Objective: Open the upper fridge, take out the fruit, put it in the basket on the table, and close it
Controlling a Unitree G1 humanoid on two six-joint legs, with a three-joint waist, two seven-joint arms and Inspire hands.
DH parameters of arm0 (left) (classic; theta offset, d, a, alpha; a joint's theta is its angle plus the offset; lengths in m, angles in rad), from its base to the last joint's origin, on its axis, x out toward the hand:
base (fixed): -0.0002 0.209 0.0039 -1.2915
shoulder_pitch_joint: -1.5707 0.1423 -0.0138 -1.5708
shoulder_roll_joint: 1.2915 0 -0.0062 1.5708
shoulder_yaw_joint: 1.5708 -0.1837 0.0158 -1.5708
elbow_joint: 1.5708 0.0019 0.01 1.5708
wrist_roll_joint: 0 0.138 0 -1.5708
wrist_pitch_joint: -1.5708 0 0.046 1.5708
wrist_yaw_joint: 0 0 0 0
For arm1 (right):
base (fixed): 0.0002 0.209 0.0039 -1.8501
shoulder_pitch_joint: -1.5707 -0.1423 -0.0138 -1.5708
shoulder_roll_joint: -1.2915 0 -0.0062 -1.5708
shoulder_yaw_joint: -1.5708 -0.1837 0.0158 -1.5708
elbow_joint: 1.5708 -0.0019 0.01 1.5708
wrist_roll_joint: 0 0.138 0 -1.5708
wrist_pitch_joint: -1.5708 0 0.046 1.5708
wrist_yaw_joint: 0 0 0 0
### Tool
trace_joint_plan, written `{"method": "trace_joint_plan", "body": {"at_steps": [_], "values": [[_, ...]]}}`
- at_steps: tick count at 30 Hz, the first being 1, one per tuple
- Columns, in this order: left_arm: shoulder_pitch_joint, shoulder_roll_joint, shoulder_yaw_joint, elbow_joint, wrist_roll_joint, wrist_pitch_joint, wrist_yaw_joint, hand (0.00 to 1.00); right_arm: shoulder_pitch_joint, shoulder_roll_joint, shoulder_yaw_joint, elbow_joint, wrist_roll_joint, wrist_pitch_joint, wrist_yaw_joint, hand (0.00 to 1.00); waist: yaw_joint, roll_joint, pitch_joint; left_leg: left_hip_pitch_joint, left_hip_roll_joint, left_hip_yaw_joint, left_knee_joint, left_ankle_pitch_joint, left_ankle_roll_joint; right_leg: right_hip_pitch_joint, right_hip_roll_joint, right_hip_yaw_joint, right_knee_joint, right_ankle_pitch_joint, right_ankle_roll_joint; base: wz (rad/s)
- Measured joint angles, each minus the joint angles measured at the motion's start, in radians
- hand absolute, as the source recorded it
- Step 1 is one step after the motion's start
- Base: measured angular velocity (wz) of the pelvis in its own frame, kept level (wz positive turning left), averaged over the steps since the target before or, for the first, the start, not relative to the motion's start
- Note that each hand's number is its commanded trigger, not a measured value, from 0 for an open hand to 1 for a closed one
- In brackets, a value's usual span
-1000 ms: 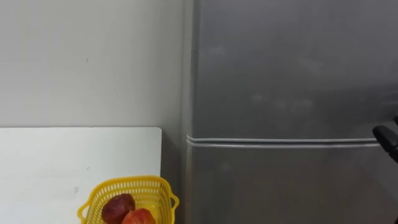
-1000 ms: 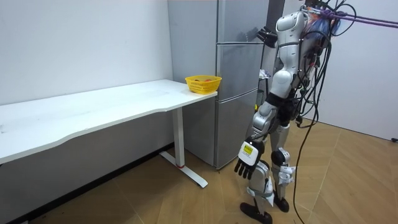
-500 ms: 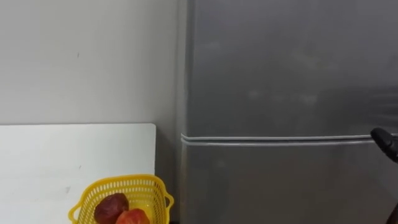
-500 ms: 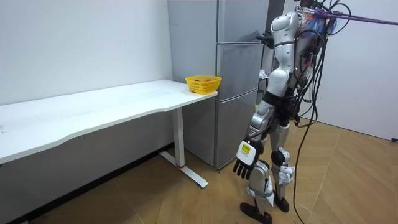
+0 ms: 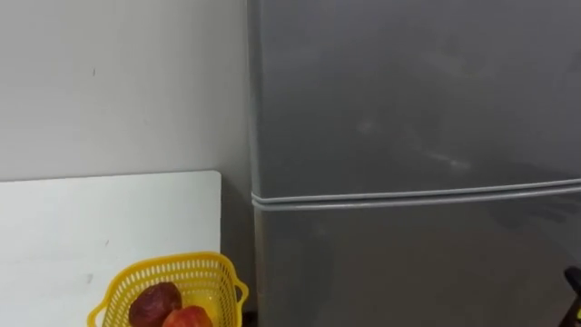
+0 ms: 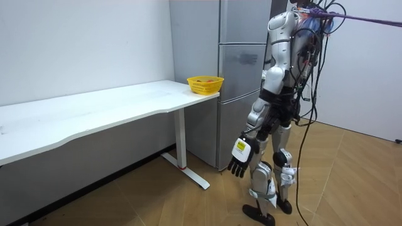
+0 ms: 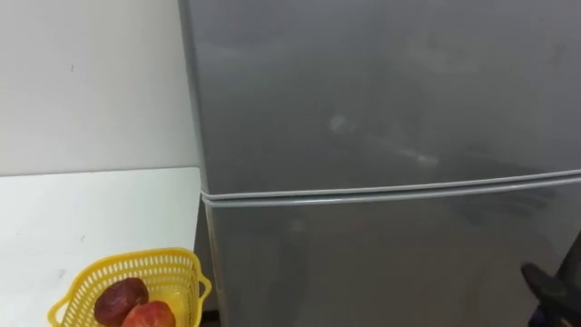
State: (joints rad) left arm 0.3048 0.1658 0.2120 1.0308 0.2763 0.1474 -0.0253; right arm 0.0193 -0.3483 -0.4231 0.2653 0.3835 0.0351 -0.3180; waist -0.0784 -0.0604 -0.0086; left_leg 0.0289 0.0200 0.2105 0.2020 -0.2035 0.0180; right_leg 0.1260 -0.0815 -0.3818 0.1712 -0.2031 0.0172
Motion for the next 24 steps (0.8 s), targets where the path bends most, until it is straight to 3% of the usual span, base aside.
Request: {"method": "trace_joint_plan", "body": {"at_steps": [7,11,15,18,24], "values": [[0.001,0.001,0.002,-0.024,-0.001,0.006,0.018,0.00,0.085,0.028,0.035,0.204,-0.109,0.012,0.004,0.00,0.005,0.005,0.0033,0.015,0.002,0.015,-0.010,0.000,0.000,0.003,0.002,0.023,0.002,0.000,0.001,-0.07],[-0.004,0.001,-0.001,-0.022,-0.010,0.004,0.013,0.00,0.081,0.031,0.089,0.364,-0.117,0.029,0.025,0.00,0.006,0.004,0.0027,0.018,0.002,0.017,-0.008,0.001,0.001,0.002,0.001,0.031,0.004,0.000,0.001,-0.06],[0.001,0.004,-0.022,-0.018,-0.002,0.007,0.000,0.00,0.090,0.063,0.140,0.491,-0.125,0.032,0.041,0.00,0.008,0.001,0.0028,0.018,0.002,0.017,-0.004,0.000,0.001,0.002,0.003,0.038,0.003,0.000,0.001,-0.02],[0.002,0.003,-0.030,-0.012,-0.002,0.008,-0.008,0.00,0.105,0.093,0.155,0.560,-0.138,0.035,0.062,0.00,0.021,0.001,0.0021,0.020,0.001,0.018,-0.004,0.000,0.001,0.007,0.003,0.038,-0.001,0.000,0.001,0.00],[-0.020,0.002,-0.033,0.020,-0.001,0.014,-0.010,0.00,0.104,0.105,0.199,0.724,-0.174,0.040,0.084,0.00,0.043,0.007,0.0064,0.034,-0.001,0.015,-0.004,0.000,0.001,0.017,0.001,0.033,-0.005,-0.003,0.004,0.01]]}}
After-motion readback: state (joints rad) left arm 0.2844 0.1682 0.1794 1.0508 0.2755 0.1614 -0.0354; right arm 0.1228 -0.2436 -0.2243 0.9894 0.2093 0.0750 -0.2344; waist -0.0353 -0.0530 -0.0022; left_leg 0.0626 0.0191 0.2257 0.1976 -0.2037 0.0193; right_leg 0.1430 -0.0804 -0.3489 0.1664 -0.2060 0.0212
